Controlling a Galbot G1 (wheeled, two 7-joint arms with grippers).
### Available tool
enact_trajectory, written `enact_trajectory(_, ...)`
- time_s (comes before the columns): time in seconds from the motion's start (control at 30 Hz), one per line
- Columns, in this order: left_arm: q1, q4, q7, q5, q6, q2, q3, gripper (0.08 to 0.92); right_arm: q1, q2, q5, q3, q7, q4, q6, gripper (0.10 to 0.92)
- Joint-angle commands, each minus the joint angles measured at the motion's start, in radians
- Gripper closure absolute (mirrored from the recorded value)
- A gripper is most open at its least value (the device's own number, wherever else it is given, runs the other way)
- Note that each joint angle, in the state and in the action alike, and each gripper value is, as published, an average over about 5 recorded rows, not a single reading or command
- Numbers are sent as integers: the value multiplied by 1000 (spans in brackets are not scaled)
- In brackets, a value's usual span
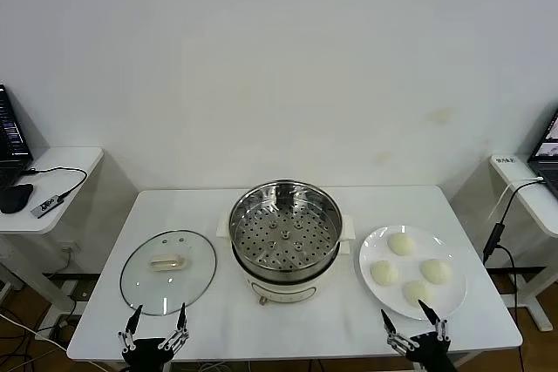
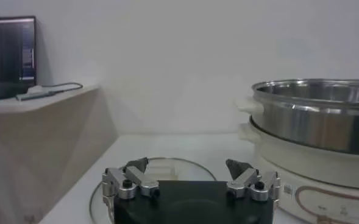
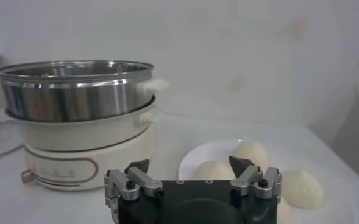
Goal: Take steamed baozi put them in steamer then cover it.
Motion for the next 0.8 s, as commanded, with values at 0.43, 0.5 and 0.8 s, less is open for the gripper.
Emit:
enact_trajectory(0.43,-130,30,88,242,21,32,-9,177,324,-298,-528,132,-124,-135,-53,203)
enact_trajectory(0.5,-141,31,91,245,28,35,-13,177,377,-368,-559,119,-204,-182,-64,203)
enact_trajectory(0.8,-150,54,98,259,22,32,-14,177,673,-700,-548,-120,-541,-402,-86,203)
